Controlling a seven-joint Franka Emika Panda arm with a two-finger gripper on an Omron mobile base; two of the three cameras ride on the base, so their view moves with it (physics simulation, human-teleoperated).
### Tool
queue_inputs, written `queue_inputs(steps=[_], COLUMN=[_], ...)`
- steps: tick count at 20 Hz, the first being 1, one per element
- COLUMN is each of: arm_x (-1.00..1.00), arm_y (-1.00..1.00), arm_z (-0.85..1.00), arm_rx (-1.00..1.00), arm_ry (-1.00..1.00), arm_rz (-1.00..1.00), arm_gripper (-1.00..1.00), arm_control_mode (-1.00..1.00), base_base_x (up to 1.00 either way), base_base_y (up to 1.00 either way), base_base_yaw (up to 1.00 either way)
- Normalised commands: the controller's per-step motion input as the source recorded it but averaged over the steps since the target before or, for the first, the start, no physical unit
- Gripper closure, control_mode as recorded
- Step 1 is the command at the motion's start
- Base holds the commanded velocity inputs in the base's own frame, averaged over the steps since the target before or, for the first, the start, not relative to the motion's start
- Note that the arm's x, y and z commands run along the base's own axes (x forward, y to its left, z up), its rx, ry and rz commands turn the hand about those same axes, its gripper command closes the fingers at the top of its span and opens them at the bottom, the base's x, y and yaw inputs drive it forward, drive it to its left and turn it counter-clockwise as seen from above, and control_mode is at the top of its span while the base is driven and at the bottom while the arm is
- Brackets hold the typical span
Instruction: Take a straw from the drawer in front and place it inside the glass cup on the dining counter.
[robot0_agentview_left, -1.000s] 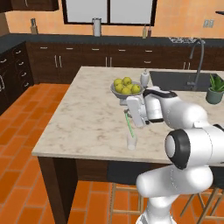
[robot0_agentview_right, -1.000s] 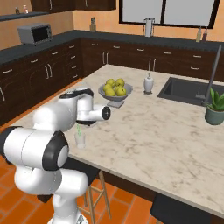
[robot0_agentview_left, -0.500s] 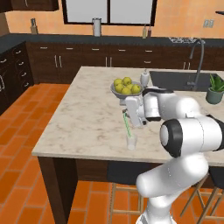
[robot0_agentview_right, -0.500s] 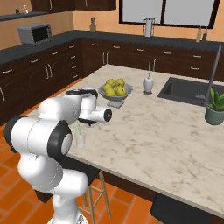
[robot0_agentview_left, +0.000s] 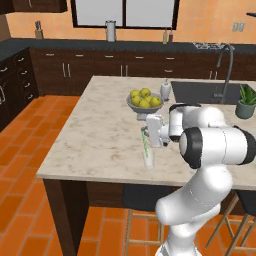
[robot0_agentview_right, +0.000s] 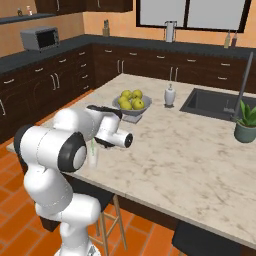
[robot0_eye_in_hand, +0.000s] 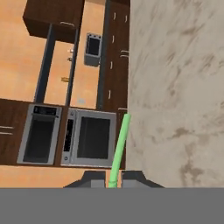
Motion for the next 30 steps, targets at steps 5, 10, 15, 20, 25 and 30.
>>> queue_inputs(steps=[5, 10, 15, 20, 25, 30], arm_x=[-0.52, -0.44, -0.05, -0.03, -0.29, -0.22], arm_y=[-0.53, -0.15, 0.2, 0.29, -0.01, -0.31], arm_z=[0.0, -0.06, -0.08, -0.09, -0.16, -0.02], arm_rx=[0.14, 0.1, 0.09, 0.05, 0.0, 0.0], arm_ry=[-0.23, -0.25, -0.22, -0.17, -0.07, -0.02], arm_rz=[0.02, 0.02, 0.03, 0.0, 0.0, -0.05], arm_gripper=[1.0, 1.0, 1.0, 1.0, 1.0, 1.0], arm_control_mode=[-1.0, -1.0, -1.0, -1.0, -1.0, -1.0], base_base_x=[0.0, 0.0, 0.0, 0.0, 0.0, 0.0], base_base_y=[0.0, 0.0, 0.0, 0.0, 0.0, 0.0], base_base_yaw=[0.0, 0.0, 0.0, 0.0, 0.0, 0.0])
